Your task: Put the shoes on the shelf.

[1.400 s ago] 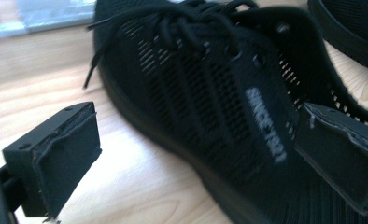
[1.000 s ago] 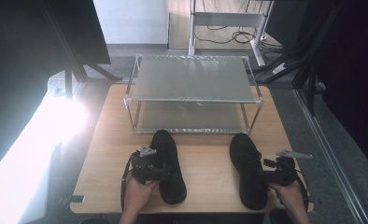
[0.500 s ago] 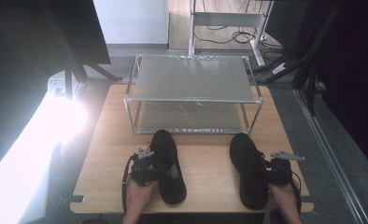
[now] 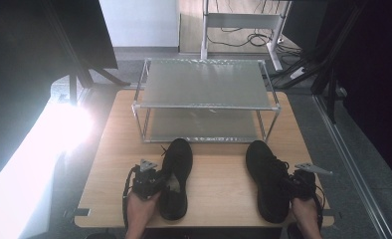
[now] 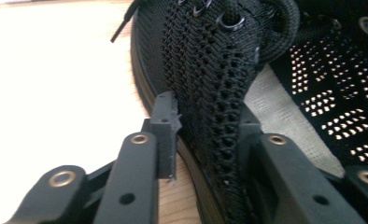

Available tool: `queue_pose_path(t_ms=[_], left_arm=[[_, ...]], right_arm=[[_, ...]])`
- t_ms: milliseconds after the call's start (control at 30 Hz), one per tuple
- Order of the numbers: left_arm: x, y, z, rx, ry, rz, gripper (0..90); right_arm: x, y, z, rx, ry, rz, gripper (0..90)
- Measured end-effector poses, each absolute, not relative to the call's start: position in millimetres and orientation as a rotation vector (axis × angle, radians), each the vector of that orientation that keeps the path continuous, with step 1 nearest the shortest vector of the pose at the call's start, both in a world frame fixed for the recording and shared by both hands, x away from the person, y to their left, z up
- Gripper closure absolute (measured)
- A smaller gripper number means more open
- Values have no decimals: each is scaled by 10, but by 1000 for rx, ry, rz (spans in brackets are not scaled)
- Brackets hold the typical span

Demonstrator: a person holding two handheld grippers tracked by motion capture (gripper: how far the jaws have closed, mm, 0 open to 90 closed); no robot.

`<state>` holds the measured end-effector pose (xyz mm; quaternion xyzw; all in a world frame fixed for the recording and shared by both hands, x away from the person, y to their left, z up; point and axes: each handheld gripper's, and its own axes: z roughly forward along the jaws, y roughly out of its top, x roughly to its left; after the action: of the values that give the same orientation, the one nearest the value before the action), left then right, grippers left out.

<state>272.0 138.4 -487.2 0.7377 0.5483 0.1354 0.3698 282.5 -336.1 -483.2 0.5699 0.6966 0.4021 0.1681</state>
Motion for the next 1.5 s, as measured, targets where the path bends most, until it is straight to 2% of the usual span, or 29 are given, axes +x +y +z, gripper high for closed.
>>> queue_pose_path(t_ms=[133, 467, 833, 1300, 1500], left_arm=[[2732, 1464, -4864, 1861, 1422, 319, 777], [2811, 1673, -4932, 1723, 1428, 135, 818], [2804, 1679, -4858, 1698, 1425, 178, 819], [2841, 1696, -4676, 1579, 1351, 80, 818], [2854, 1676, -4578, 1554, 1327, 78, 818]], right_arm=[[2837, -3427, -4844, 1683, 1939, 1226, 707], [2862, -3498, -4866, 1772, 1884, 1332, 724], [2896, -3471, -4835, 1860, 1831, 1557, 724], [2986, -3244, -4713, 1843, 1824, 1701, 723], [3012, -3124, -4641, 1826, 1828, 1760, 722]])
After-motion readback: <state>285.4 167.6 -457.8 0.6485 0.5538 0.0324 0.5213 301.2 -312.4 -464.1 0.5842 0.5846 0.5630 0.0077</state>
